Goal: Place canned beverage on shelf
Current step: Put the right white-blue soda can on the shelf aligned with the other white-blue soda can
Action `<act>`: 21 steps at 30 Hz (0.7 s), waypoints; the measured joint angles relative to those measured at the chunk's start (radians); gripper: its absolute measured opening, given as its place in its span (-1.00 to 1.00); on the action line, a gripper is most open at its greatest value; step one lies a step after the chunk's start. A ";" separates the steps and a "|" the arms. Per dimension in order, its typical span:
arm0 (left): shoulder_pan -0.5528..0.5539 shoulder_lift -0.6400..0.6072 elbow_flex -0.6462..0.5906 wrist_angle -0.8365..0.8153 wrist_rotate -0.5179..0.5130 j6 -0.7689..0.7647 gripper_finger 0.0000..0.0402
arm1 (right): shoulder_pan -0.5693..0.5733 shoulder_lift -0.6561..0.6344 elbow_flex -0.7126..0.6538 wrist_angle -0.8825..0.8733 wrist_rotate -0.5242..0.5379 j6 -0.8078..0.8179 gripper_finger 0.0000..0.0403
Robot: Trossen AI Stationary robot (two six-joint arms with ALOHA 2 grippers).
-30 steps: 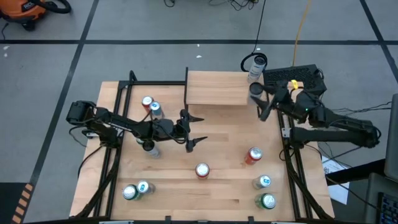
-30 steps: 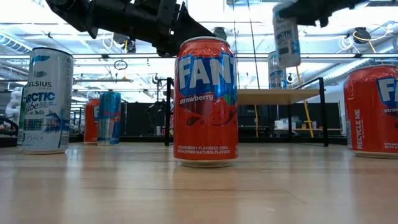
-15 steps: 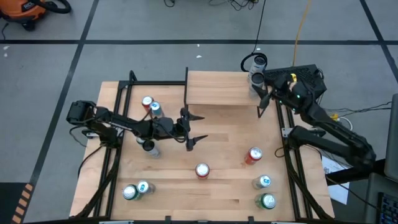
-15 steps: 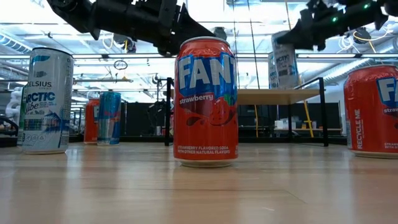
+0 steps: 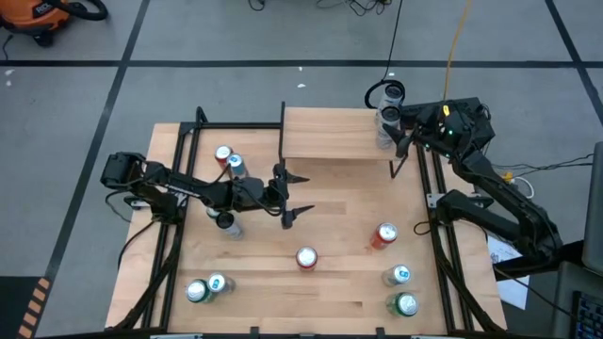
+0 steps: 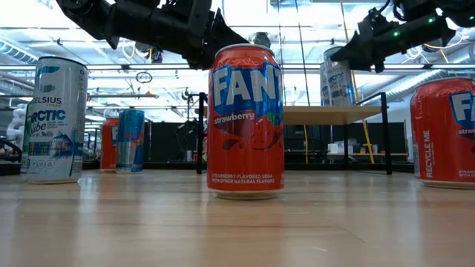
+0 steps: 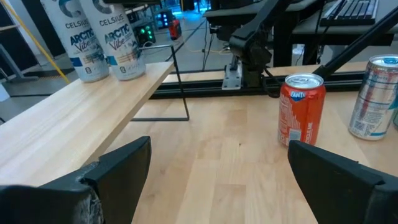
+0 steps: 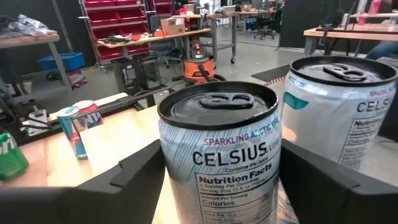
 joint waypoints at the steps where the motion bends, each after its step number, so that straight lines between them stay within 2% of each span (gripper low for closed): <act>1: 0.000 0.000 0.000 -0.001 -0.001 -0.007 0.85 | -0.006 -0.002 0.000 0.000 0.000 0.000 0.45; 6: 0.000 0.000 0.000 -0.004 -0.010 -0.023 0.85 | -0.020 -0.030 0.000 -0.002 0.004 0.004 0.62; 15: 0.000 0.000 0.000 -0.015 -0.051 -0.024 0.85 | -0.018 -0.137 0.063 -0.042 0.001 0.027 0.56; 19: 0.000 0.000 0.000 -0.016 -0.052 -0.024 0.85 | -0.016 -0.166 0.100 -0.124 -0.130 0.090 0.56; 21: 0.000 0.000 0.000 -0.020 -0.053 -0.024 0.85 | -0.005 -0.187 0.101 -0.174 -0.151 0.098 0.56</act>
